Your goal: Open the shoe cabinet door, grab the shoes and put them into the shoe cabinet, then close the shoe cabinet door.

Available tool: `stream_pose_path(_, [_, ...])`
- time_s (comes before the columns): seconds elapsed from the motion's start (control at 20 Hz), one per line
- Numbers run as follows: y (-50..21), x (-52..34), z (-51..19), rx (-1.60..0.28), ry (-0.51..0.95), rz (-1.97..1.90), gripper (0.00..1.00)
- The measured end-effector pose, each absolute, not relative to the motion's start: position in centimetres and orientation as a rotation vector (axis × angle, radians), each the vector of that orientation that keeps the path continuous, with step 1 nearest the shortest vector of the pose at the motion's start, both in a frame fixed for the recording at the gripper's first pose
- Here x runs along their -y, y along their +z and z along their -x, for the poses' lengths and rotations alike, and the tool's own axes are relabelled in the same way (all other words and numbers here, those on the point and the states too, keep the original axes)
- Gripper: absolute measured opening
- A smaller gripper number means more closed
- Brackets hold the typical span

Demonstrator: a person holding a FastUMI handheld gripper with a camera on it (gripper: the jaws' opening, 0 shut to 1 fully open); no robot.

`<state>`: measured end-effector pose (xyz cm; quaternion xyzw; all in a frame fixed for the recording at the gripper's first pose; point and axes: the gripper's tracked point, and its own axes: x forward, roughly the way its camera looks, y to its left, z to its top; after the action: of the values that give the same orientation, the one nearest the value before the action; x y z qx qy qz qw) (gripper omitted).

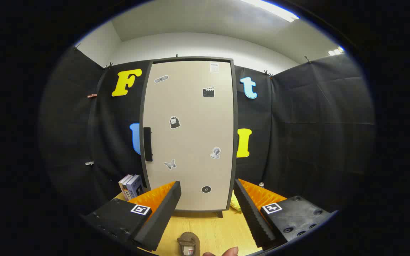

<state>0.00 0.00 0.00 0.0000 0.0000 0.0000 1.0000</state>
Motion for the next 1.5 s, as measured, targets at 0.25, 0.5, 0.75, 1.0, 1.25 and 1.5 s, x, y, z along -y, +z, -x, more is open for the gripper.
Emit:
stream_pose_path(0.25, [0.0, -0.3, 0.2, 0.003, 0.004, 0.009, 0.98])
stream_pose_path(0.5, [0.2, -0.6, 0.3, 0.007, 0.014, 0.006, 0.98])
stream_pose_path(0.75, [0.8, -0.8, -0.1, 0.02, 0.045, 0.005, 0.98])
stream_pose_path(1.0, [1.9, -2.6, -1.1, 0.032, 0.072, 0.003, 0.98])
stream_pose_path(1.25, [3.2, -7.4, -4.6, 0.042, 0.103, -0.015, 0.98])
stream_pose_path(1.5, [4.9, -13.6, -9.2, 0.066, 0.162, -0.027, 0.98])
